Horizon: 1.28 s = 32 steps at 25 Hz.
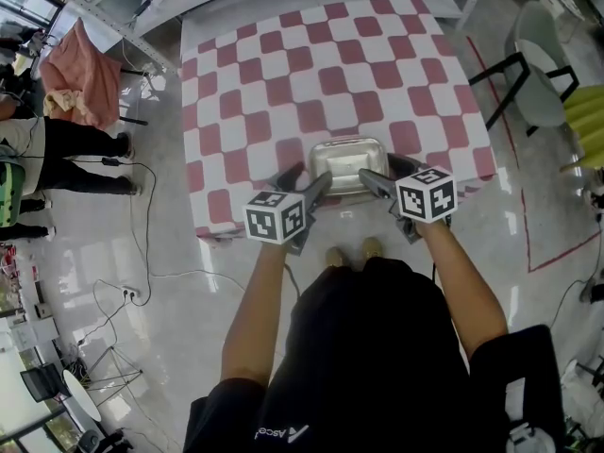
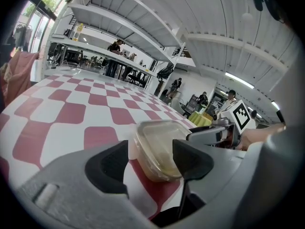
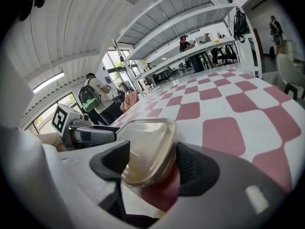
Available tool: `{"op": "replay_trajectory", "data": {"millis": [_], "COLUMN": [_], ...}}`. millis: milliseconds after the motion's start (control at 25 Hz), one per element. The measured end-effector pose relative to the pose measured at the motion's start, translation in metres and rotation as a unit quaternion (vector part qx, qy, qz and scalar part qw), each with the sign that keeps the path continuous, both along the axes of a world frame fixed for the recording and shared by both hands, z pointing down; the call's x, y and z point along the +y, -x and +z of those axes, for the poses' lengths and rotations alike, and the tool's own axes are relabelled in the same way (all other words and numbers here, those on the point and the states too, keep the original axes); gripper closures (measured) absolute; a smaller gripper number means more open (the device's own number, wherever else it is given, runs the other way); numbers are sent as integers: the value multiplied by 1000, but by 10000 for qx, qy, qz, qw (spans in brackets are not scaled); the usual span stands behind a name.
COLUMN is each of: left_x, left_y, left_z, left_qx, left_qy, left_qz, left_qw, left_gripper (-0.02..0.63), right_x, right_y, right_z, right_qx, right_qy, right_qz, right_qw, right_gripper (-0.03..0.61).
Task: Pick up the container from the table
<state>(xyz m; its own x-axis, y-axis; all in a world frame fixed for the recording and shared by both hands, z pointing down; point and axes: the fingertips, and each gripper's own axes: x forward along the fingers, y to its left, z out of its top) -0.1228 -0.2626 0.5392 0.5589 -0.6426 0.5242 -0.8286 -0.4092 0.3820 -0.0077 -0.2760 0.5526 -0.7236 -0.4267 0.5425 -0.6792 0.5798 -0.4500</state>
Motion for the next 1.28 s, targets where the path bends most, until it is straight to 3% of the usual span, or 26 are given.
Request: {"op": "replay_trajectory", "data": {"millis": [320,800,1000,1160,1280], "left_x": [0,7,12,9,7], "left_y": [-3,-12,-20,-18,-15], "left_z": [-3,-5,-4,-3,-10], "left_qx": [114,632,655,709,1079], "left_qy": [-110,-107,27,116,130], "left_qz": [214,1325,1782,1765,1649], "left_qw": [9996,9891,9818,9817,9803], "left_gripper": [336,316,316,318,336], "right_x": [8,21,22,21,21], "right_y": [1,0,-1,-1,-2], "right_z": [-9,-19,-19,-19,-21], "right_qx": [84,-29,-85,-152,-242], "right_qy": [-717,-1752,-1901,-1888,-1845], "right_qz": [-319,-764,-798,-755,-724], "right_qw": [9969,9816,9785,9790,9799], "right_gripper": [285,295,298,298,301]}}
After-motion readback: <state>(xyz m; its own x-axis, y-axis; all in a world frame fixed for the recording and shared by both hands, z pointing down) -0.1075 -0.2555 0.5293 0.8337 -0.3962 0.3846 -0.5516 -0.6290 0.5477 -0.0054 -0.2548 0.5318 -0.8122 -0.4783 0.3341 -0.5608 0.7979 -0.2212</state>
